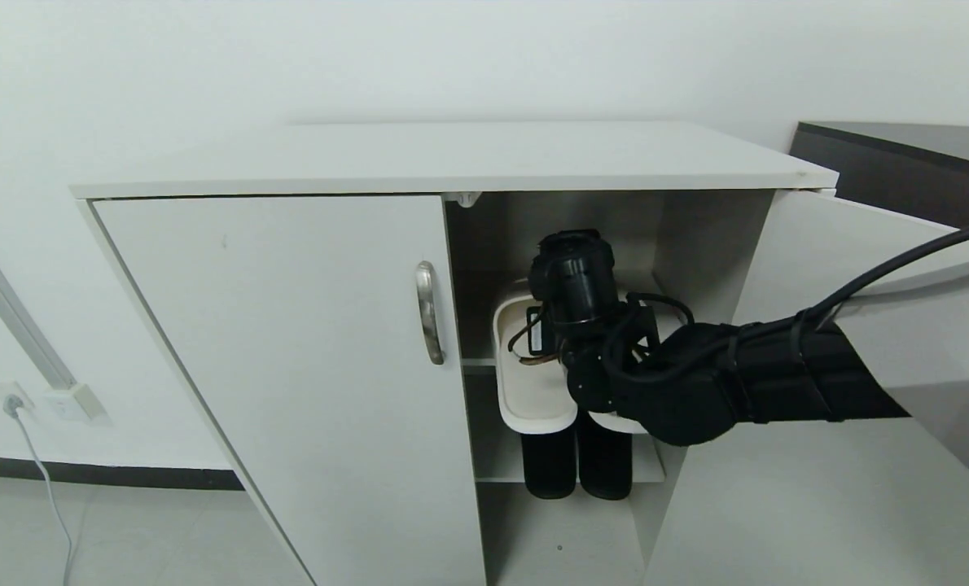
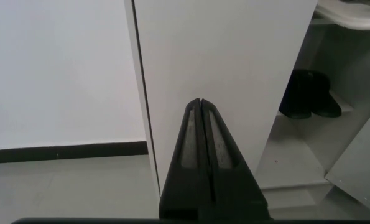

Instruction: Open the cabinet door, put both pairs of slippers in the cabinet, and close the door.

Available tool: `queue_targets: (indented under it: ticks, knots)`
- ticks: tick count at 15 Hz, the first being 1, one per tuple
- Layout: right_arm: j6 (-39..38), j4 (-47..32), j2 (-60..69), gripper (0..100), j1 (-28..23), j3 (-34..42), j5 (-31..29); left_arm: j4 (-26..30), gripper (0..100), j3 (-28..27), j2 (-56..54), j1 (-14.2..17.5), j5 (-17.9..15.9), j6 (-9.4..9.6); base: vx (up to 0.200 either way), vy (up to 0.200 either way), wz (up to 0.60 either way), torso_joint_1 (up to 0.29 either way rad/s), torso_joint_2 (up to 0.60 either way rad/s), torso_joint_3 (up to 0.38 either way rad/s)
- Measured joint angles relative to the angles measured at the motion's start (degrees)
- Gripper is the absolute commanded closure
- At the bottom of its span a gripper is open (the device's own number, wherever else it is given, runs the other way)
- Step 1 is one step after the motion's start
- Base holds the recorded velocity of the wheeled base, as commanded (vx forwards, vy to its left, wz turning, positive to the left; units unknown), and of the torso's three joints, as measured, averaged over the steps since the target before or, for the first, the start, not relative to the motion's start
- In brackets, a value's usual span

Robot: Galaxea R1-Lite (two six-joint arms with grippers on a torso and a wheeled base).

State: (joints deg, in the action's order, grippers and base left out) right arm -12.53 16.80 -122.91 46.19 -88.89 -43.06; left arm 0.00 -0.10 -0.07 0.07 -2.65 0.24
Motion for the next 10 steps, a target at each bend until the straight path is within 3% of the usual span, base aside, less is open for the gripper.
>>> queue_targets:
  ticks: [4,10]
  knots:
    - [-0.02,-7.14,-3.78,100,-2.69,-10.75,1.07,0.0,100,0.0,0.0,0.0,0.18,0.0,0.0,0.0,0.0,0.0,0.0,0.0]
    - [-0.02,-10.05,-9.23,100,-4.79,-20.97,1.13,0.0,100,0.05,0.0,0.0,0.18,-0.06,0.0,0.0,0.0,0.0,0.0,0.0]
